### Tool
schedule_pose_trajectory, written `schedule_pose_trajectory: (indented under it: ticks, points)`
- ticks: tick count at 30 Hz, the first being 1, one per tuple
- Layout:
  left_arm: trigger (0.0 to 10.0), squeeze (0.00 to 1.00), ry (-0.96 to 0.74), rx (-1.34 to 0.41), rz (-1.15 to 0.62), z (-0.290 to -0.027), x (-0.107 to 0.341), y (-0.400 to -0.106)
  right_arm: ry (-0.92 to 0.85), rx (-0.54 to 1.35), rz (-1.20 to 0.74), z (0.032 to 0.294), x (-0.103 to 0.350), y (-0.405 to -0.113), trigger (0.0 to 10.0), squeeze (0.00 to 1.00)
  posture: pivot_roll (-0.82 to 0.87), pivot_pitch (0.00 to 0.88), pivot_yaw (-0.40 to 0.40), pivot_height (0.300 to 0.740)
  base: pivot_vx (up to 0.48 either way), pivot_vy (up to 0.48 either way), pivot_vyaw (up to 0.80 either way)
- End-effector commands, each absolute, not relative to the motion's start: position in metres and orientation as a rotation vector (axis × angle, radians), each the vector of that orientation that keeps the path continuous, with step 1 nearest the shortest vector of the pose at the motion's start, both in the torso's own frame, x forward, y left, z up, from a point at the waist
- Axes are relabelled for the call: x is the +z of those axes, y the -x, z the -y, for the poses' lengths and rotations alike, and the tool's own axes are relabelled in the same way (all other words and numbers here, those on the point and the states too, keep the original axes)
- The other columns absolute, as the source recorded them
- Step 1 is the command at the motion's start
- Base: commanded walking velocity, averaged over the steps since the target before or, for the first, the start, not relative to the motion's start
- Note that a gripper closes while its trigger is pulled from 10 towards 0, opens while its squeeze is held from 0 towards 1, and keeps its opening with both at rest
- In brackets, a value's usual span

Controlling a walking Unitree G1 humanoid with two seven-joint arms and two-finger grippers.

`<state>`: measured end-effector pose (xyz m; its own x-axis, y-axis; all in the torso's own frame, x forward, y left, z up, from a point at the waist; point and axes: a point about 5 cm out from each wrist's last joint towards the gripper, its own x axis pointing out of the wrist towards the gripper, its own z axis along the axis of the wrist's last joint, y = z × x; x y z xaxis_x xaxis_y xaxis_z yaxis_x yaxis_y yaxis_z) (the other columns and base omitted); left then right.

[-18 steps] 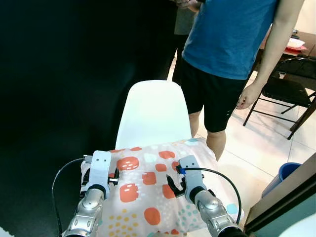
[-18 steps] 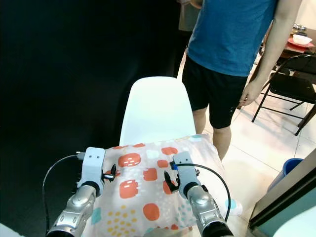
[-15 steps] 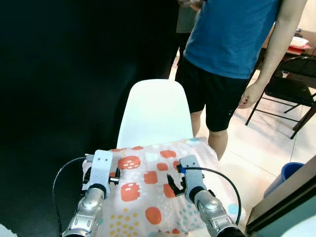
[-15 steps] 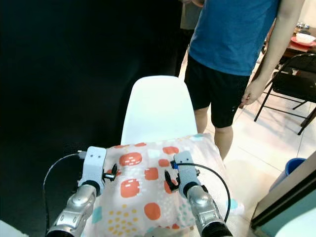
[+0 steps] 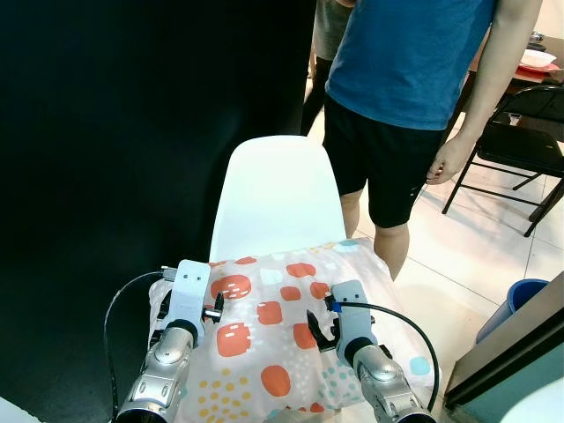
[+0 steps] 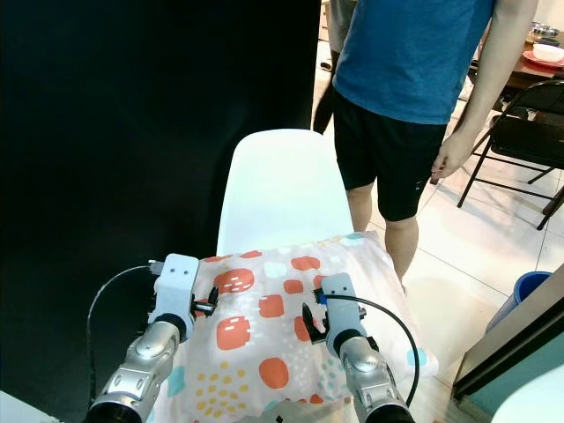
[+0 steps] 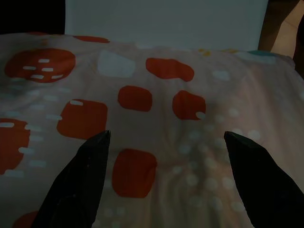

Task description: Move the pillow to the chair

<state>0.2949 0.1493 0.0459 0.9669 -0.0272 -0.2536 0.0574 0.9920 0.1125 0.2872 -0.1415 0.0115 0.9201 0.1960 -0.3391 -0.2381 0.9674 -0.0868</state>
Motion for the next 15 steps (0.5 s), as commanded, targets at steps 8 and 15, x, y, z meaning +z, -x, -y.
schedule_pose_trajectory:
  ticks: [8, 15]
  points:
    - [10.0, 0.0, -0.084, -0.004, -0.249, -0.152, 0.0463, -0.295, 0.132, 0.22, -0.327, 0.1436, 0.0141, -0.2881, 10.0, 0.0, -0.01, 0.085, -0.061, 0.74, 0.0, -0.48, 0.0]
    - [10.0, 0.0, -0.05, 0.012, -0.244, -0.1543, 0.047, -0.2958, 0.134, 0.223, -0.325, 0.1438, 0.0141, -0.2873, 10.0, 0.0, -0.01, 0.078, -0.066, 0.74, 0.0, 0.0, 0.0]
